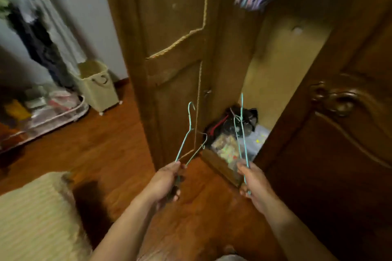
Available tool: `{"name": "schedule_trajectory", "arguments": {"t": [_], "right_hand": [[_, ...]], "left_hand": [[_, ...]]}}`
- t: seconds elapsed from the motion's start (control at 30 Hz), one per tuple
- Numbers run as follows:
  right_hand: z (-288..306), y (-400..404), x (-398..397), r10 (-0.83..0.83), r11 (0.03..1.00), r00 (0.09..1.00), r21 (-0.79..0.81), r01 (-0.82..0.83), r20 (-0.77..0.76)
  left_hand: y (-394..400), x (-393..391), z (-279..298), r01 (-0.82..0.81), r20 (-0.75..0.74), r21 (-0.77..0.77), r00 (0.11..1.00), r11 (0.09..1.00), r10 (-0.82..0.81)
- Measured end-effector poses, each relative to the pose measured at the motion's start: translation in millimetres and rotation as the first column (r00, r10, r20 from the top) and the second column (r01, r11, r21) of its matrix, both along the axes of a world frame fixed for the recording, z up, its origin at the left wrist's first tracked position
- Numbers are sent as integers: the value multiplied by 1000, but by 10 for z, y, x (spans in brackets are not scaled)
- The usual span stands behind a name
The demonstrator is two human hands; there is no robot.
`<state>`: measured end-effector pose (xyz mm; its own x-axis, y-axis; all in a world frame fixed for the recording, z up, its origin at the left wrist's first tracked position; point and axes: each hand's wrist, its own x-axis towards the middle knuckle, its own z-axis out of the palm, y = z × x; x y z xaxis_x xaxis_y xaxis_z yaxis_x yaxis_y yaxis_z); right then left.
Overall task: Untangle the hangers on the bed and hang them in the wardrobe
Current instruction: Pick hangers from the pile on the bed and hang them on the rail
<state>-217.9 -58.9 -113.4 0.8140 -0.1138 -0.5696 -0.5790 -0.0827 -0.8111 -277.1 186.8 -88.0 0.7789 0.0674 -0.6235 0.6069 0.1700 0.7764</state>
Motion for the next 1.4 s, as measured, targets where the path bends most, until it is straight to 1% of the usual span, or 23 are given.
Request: {"name": "schedule_trajectory", "arguments": {"t": [0.07,0.13,0.17,0.37,0.47,0.57,0.7,0.87,1.07,1.13,1.23,1.4], "right_hand": [[243,-202,307,0,1000,998,-20,1,60],[537,-382,624,7,1000,993,-6,-7,118],[679,-448,773,11,1000,989,0,-12,145],[1783,-701,1780,86,996,943,-10,-87,321],[2279,-785,2165,64,998,918,-35,-55,392],[2621,-805,2535,24,997,896,-78,12,443],[2812,-800,3004,-21,984,876,-147,105,483],[2908,-697,3614,-89,959,844,-184,217,529],[2875,-603,4021,-172,917,859,-240,319,483],[2849,-601,4100,-182,903,863,-267,336,472],[2844,-606,4195,-188,884,866,-304,355,463],[2848,-620,4325,-151,888,872,-323,327,466]], "left_hand": [[-222,432,232,56,36,-49,998,997,-54],[-428,833,508,121,97,-109,989,987,-110],[-504,1022,615,150,128,-110,982,983,-135],[-867,2154,1567,263,336,-7,909,965,-245],[-1019,2669,1980,275,415,41,870,960,-267],[-1153,3153,2326,308,490,63,819,949,-298],[-1347,3697,2605,344,545,87,769,935,-334],[-1533,4574,2772,377,599,42,731,925,-325],[-1873,5562,3164,377,643,89,685,922,-342],[-1939,5794,3202,392,631,92,688,915,-358],[-1966,6047,3137,400,598,73,716,913,-362],[-1892,6245,2864,327,572,59,763,943,-300]]}}
